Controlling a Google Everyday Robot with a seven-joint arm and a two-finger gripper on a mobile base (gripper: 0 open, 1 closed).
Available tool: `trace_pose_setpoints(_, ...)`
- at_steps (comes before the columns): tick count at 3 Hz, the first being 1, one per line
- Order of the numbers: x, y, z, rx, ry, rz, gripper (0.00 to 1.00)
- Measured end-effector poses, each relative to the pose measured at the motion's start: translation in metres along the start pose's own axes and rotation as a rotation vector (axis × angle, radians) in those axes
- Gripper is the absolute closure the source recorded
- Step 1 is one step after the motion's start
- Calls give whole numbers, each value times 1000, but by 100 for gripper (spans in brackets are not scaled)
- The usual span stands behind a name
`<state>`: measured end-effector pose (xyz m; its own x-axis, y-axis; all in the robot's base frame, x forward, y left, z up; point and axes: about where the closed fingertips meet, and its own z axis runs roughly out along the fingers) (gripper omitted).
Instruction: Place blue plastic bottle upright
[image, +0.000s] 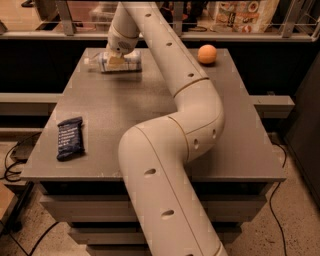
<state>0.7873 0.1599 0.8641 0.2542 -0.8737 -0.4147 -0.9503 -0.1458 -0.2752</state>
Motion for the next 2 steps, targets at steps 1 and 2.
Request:
trace_pose_setpoints(1, -1, 0, -2, 1, 0, 0, 59)
trace_pose_setpoints(2, -5, 2, -8, 2, 0, -1, 27)
